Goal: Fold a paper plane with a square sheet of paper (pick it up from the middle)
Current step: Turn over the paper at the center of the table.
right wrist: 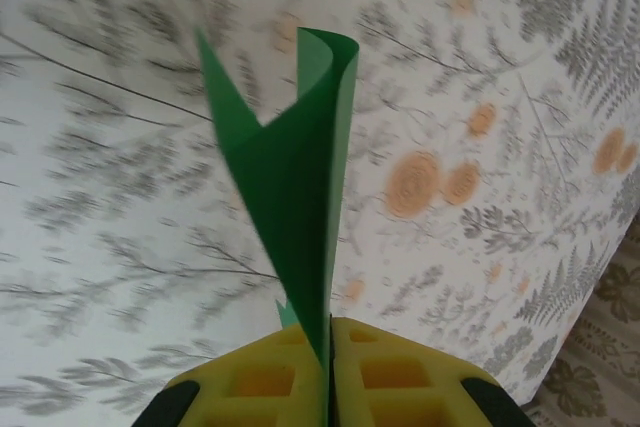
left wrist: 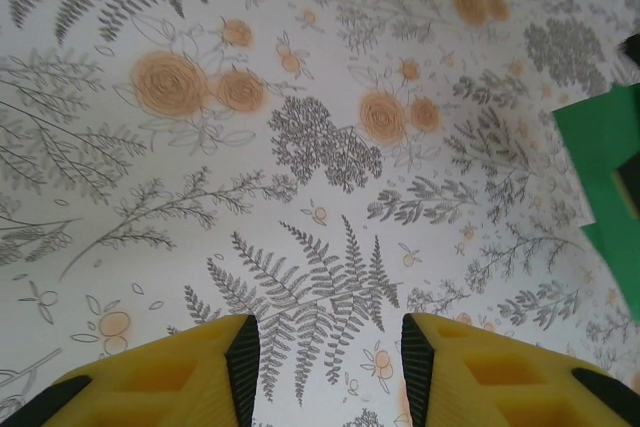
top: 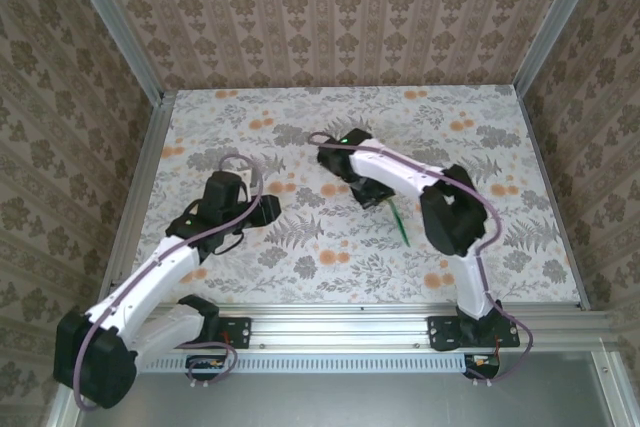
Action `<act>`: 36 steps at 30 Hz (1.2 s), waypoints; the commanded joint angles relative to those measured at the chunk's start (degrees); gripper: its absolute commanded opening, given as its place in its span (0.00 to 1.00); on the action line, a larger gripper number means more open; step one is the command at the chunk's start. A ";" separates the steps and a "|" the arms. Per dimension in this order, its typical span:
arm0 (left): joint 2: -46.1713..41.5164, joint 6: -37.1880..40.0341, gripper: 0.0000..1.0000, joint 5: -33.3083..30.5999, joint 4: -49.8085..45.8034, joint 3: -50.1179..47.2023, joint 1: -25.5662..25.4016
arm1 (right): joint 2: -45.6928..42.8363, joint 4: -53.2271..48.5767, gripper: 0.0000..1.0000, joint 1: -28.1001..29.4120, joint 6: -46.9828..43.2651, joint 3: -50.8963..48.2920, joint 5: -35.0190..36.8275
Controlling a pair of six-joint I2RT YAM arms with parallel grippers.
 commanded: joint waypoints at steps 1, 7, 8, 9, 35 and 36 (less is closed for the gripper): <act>-2.72 -0.67 0.45 -1.95 -3.36 -0.94 0.96 | 4.65 -2.17 0.11 3.31 3.55 5.48 2.58; -5.21 -0.45 0.46 -2.23 -5.32 -1.27 0.92 | 10.82 -0.19 0.17 8.15 6.56 10.96 -1.30; -5.43 -0.49 0.46 -2.20 -5.43 -1.38 0.92 | 11.18 0.66 0.17 8.75 6.46 11.12 -2.44; -5.55 -0.57 0.46 -2.21 -5.33 -1.43 0.90 | 11.69 1.06 0.19 9.20 6.80 11.19 -3.32; 8.11 0.41 0.54 9.96 3.98 -0.30 -3.21 | -28.18 51.29 0.23 -4.36 4.18 -40.73 -47.45; 9.97 -0.01 0.54 9.62 4.54 0.14 -4.46 | -28.25 53.58 0.19 -5.64 4.20 -42.62 -50.38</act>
